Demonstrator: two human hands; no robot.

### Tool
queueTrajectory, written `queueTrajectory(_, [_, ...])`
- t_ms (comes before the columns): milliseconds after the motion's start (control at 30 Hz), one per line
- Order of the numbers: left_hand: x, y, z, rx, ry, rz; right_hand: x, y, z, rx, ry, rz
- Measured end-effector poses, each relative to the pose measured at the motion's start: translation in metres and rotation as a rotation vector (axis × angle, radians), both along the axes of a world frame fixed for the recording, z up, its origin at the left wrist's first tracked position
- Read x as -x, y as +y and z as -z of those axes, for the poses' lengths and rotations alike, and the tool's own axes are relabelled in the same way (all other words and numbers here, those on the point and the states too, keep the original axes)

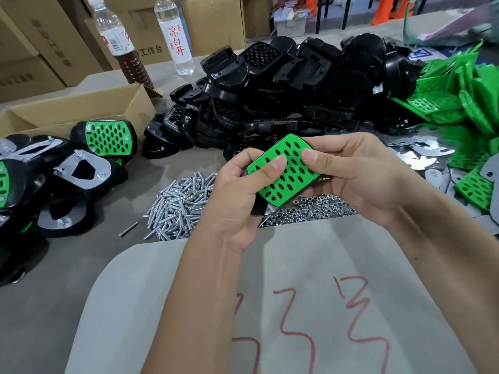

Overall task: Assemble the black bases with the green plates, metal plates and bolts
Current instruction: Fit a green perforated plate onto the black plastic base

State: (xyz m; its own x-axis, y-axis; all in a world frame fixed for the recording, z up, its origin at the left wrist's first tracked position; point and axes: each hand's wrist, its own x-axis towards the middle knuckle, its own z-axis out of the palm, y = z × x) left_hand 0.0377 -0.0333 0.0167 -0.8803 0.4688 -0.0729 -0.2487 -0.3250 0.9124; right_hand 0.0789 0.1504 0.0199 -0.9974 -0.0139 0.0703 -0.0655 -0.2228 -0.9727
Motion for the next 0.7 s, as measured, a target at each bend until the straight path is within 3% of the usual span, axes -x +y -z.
queueTrajectory(200, [0.004, -0.003, 0.003, 0.273, 0.11, 0.018, -0.002, -0.005, 0.002, -0.03, 0.042, 0.124])
queueTrajectory(400, [0.004, -0.007, 0.002, 0.317, 0.179, 0.034, -0.002, -0.004, 0.002, -0.077, 0.035, 0.131])
queueTrajectory(700, [-0.002, 0.006, 0.005, 0.238, 0.104, -0.093, 0.0, 0.003, 0.004, -0.06, -0.083, 0.056])
